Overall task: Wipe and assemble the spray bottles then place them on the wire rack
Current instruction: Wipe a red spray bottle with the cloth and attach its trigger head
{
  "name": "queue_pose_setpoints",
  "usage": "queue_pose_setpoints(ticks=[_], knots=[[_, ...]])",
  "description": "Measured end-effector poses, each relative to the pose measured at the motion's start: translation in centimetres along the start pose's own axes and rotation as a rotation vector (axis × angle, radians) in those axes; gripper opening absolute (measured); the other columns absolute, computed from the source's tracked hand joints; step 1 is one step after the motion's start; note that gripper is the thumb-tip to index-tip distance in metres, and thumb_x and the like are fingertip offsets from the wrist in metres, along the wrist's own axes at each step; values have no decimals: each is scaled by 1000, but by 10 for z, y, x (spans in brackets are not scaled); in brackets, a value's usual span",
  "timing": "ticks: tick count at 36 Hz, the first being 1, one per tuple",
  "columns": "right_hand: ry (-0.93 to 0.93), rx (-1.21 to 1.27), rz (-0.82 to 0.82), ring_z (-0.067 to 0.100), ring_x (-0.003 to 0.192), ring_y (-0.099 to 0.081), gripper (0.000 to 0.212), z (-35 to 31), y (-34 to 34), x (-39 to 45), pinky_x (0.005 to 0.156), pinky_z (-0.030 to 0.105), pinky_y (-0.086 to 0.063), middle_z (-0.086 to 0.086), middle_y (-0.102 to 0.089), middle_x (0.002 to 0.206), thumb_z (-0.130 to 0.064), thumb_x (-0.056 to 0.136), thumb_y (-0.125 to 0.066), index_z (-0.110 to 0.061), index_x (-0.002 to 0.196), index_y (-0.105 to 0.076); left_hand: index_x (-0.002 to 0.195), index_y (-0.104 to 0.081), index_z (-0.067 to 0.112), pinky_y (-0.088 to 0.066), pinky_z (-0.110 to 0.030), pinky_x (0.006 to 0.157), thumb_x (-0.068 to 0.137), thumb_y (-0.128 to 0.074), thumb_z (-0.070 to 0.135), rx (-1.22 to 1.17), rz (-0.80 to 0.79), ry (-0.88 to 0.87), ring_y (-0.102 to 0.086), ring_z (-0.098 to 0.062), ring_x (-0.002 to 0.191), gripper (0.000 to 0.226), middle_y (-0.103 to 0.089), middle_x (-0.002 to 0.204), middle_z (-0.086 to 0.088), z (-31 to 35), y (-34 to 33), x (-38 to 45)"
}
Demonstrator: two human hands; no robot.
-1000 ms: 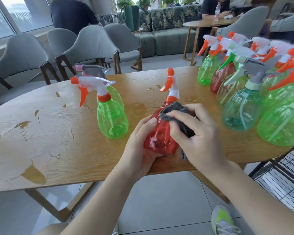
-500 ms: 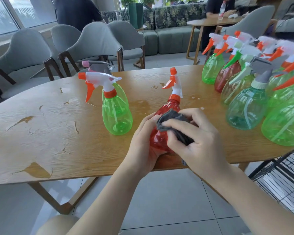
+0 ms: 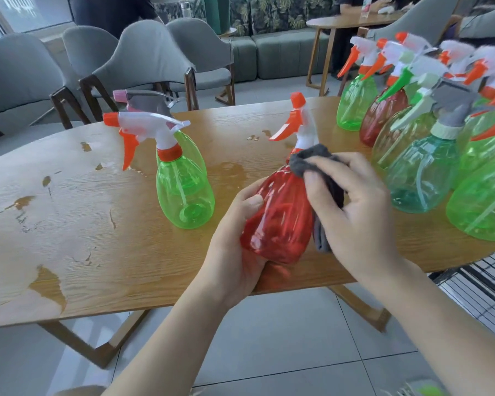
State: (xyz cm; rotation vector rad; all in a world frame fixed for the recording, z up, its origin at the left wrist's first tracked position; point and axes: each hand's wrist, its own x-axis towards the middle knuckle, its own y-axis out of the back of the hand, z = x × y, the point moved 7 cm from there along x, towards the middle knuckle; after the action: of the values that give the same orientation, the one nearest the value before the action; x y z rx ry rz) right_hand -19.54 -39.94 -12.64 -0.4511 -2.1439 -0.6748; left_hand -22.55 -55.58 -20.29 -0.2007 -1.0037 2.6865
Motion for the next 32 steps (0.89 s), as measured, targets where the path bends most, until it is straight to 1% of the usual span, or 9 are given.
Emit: queue_pose_setpoints(ticks=[3, 6, 11, 14, 17, 21, 24, 28, 32], knots=[[-36, 2, -20, -5, 104, -55, 24, -5, -13, 1, 90, 8, -40, 7, -61, 110, -12, 102, -61, -5, 121, -73, 138, -59, 9, -58, -40, 90, 91, -56, 27, 42, -36, 7, -69, -28, 113, 50, -70, 127, -15, 3, -2, -2], [103, -28, 3, 5, 105, -58, 21, -15, -10, -8, 93, 15, -44, 11, -61, 110, -6, 98, -64, -2, 116, -74, 145, -52, 5, -59, -40, 89, 94, -57, 29, 60, -23, 16, -68, -28, 110, 57, -68, 126, -17, 5, 0, -2], [172, -19, -31, 17, 97, -61, 20, -17, -9, -9, 88, 22, -49, 18, -63, 107, -8, 98, -64, -1, 112, -76, 149, -46, 2, -52, -46, 101, 88, -78, 41, 113, -28, -1, -60, -33, 126, 79, -59, 141, -23, 5, -4, -2], [98, -24, -8, 18, 97, -62, 21, -9, -5, -6, 88, 25, -50, 16, -63, 108, -10, 99, -64, -2, 114, -76, 145, -51, 3, -54, -44, 99, 84, -82, 42, 120, -27, -4, -64, -31, 122, 79, -63, 136, -21, 4, -6, -2], [123, -33, -27, 21, 95, -64, 18, -14, -6, -9, 86, 25, -51, 18, -63, 107, -8, 97, -67, -3, 111, -77, 146, -50, 1, -55, -45, 100, 91, -72, 39, 63, -8, 5, -63, -33, 121, 70, -62, 135, -25, 0, -2, -1], [241, -28, -85, 22, 90, -63, 16, -28, -13, -18, 85, 21, -49, 20, -64, 104, -7, 94, -69, -3, 105, -80, 152, -40, 0, -39, -56, 114, 92, -74, 43, 36, 28, 25, -43, -47, 143, 82, -41, 154, -35, 1, 3, -1], [268, -58, -89, 21, 89, -62, 17, -27, -13, -16, 86, 19, -48, 20, -64, 103, -8, 96, -67, -3, 106, -80, 154, -39, 1, -31, -61, 118, 93, -73, 44, 49, 24, 49, -37, -49, 146, 82, -42, 154, -33, -2, 5, 1], [186, -70, -15, 12, 90, -58, 17, -21, -7, -11, 87, 14, -44, 17, -63, 103, -7, 95, -68, -4, 108, -79, 152, -44, 2, -44, -55, 112, 98, -61, 42, 62, 14, 57, -51, -42, 137, 69, -47, 152, -30, -2, 5, 2], [255, -40, -55, 20, 87, -64, 15, -33, -12, -22, 85, 18, -48, 19, -64, 103, -7, 92, -69, -4, 102, -81, 139, -58, -2, -55, -48, 103, 99, -58, 43, 32, -9, 107, -60, -40, 128, 60, -61, 137, -30, -7, 5, 0]])
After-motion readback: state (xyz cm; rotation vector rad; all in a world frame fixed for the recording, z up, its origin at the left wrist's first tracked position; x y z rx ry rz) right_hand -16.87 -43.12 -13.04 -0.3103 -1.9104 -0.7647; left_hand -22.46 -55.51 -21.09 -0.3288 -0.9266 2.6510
